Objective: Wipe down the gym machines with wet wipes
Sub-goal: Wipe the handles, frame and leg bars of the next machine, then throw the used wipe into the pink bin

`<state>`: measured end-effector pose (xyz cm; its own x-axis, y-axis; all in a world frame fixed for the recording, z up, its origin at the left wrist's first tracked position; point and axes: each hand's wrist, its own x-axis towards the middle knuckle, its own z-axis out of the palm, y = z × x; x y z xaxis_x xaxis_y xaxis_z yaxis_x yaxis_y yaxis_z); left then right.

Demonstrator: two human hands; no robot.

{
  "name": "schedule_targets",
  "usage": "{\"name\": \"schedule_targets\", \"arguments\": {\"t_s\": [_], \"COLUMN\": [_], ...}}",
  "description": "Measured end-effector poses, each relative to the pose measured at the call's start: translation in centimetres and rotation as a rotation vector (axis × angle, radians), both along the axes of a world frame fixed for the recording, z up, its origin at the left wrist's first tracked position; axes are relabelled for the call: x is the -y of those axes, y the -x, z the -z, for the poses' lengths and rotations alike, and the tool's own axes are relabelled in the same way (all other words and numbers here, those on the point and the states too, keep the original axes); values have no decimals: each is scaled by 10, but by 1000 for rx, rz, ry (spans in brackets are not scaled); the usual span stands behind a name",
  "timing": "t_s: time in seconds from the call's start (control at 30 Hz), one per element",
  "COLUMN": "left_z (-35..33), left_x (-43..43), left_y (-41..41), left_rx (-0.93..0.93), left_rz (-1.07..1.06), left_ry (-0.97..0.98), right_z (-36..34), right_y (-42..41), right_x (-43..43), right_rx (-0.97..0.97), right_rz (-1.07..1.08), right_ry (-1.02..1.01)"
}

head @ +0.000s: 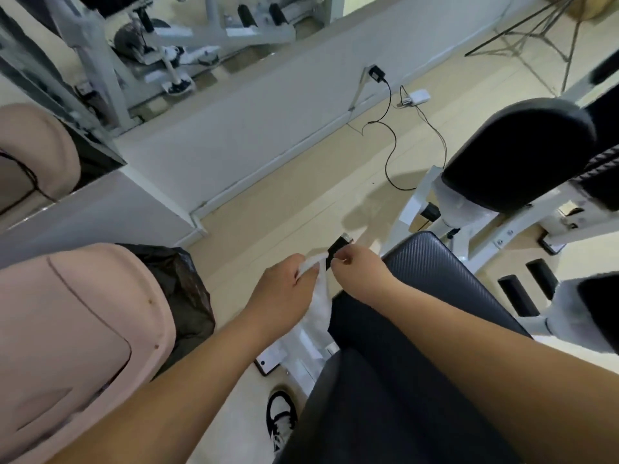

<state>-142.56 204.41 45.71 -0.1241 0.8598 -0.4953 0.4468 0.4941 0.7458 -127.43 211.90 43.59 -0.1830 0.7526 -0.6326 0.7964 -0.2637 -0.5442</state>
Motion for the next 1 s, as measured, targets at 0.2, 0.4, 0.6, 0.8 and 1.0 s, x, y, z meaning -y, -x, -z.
{"name": "schedule_targets", "arguments": {"t_s": [0.2,0.4,0.6,0.8,1.0], "left_z": [-128,-205,-245,-269,-267], "left_x": [40,100,166,237,288], "left_y": [-9,-21,-44,-51,-17], "left_rx": [294,492,237,227,349], "left_rz": [-223,-254,-448,-587,-708], "left_ry": [-25,-119,-260,-357,-321], "right_z": [-129,-197,-246,-286,-295], "right_y": [-5,1,-9,-17,12], "right_x": [59,108,158,218,259], "right_rx": [-314,-420,-488,-762,-760], "right_rz": [252,291,213,142,102], "right_ry": [149,123,70,200,111]}}
